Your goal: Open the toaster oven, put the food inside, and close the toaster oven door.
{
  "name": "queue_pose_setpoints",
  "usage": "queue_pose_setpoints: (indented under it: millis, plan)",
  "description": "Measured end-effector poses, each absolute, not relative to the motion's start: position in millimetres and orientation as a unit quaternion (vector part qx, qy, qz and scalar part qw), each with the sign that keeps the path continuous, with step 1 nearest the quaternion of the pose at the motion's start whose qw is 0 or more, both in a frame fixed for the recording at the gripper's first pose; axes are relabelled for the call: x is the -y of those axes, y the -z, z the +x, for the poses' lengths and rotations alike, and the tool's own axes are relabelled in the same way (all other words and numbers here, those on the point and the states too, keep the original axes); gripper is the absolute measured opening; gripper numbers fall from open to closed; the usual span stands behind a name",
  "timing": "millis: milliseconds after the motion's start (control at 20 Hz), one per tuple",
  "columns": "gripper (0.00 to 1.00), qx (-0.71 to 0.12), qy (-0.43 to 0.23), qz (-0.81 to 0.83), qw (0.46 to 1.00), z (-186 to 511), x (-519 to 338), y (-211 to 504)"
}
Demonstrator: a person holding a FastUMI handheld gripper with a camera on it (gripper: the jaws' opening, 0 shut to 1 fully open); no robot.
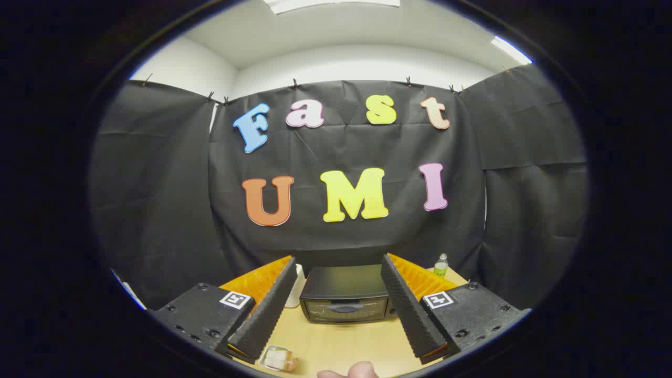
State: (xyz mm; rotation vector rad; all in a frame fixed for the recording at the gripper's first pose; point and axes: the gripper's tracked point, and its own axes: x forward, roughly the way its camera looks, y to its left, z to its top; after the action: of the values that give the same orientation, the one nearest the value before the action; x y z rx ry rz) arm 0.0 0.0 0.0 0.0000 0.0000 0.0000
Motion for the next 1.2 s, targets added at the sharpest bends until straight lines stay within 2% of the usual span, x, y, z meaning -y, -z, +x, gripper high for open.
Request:
queue_pose_setpoints:
  millis: [1200]
  plan:
    - [1.00,-0.003,0.008,0.003,1.000,-6.7,6.5,1.4]
